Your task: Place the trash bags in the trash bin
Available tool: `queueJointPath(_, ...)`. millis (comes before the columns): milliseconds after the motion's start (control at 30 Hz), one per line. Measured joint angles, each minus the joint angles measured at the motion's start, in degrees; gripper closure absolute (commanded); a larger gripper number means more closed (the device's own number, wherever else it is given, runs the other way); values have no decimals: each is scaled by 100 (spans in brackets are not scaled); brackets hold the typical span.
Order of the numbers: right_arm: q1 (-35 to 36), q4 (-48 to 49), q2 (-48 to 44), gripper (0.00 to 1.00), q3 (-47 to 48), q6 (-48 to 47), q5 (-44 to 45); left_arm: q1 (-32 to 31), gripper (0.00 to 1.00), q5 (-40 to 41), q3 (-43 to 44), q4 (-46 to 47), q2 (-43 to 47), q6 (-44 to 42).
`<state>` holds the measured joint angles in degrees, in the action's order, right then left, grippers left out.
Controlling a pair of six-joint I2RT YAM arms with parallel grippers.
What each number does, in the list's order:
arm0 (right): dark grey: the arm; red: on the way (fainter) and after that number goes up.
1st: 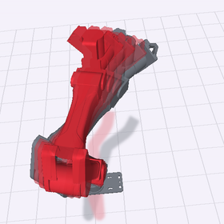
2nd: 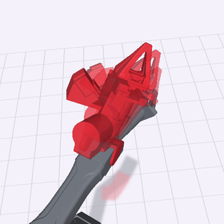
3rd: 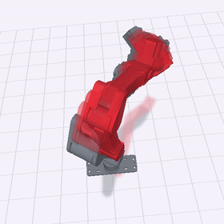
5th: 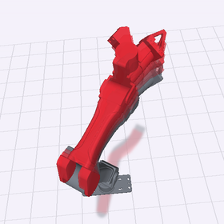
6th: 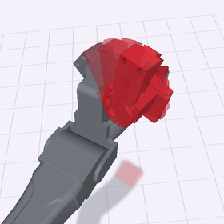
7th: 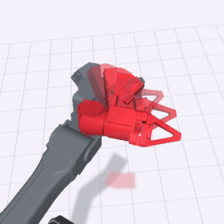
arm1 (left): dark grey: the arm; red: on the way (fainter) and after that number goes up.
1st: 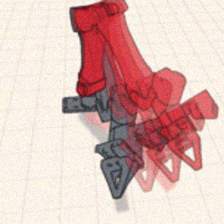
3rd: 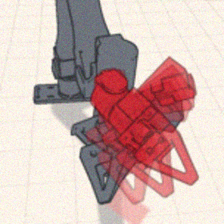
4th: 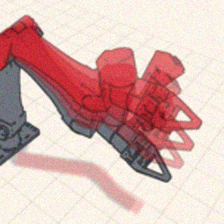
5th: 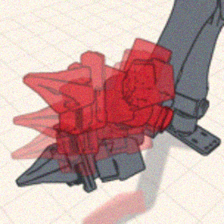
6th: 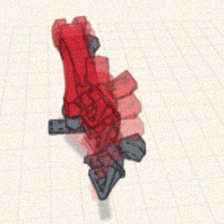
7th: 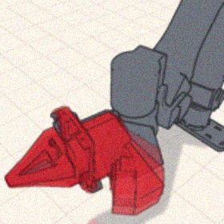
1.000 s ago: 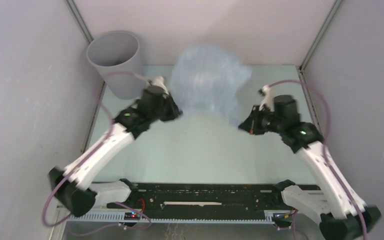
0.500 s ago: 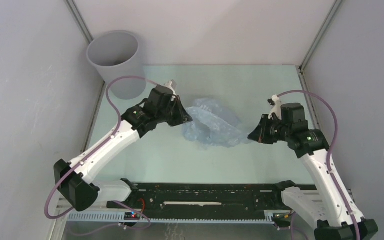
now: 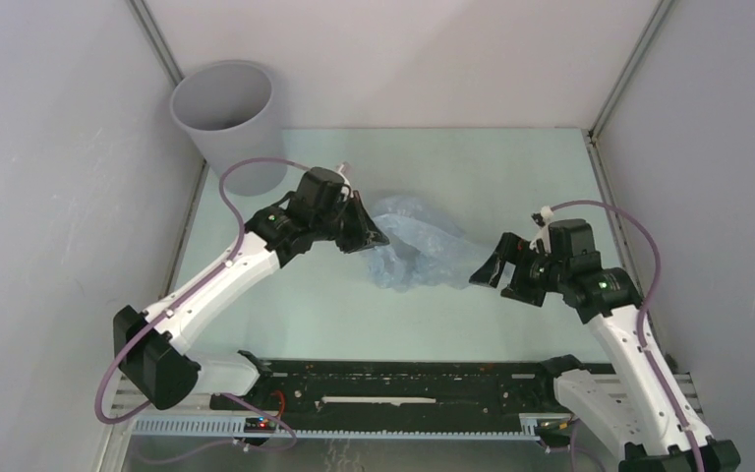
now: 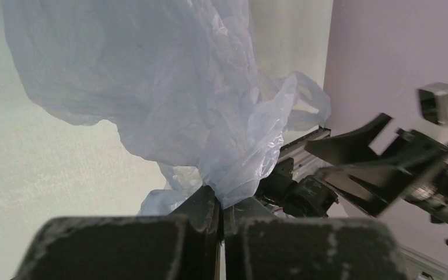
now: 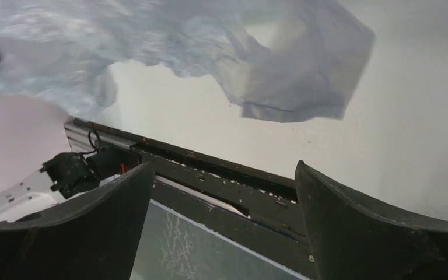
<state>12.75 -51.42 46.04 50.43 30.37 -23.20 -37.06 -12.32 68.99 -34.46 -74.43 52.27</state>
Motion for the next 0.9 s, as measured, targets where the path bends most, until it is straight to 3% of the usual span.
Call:
queueJointPath(300,-647,173,7,1,-625,420,293,149,100,-254,0,238,162,243)
queueJointPath(500,-1005,1150,26,3,-625,225,-140,181,100,-468,0,321,170,328)
queueJointPath(900,-1412,3193,2041,6,-691,72,-815,195,100,-778,0,350,168,319)
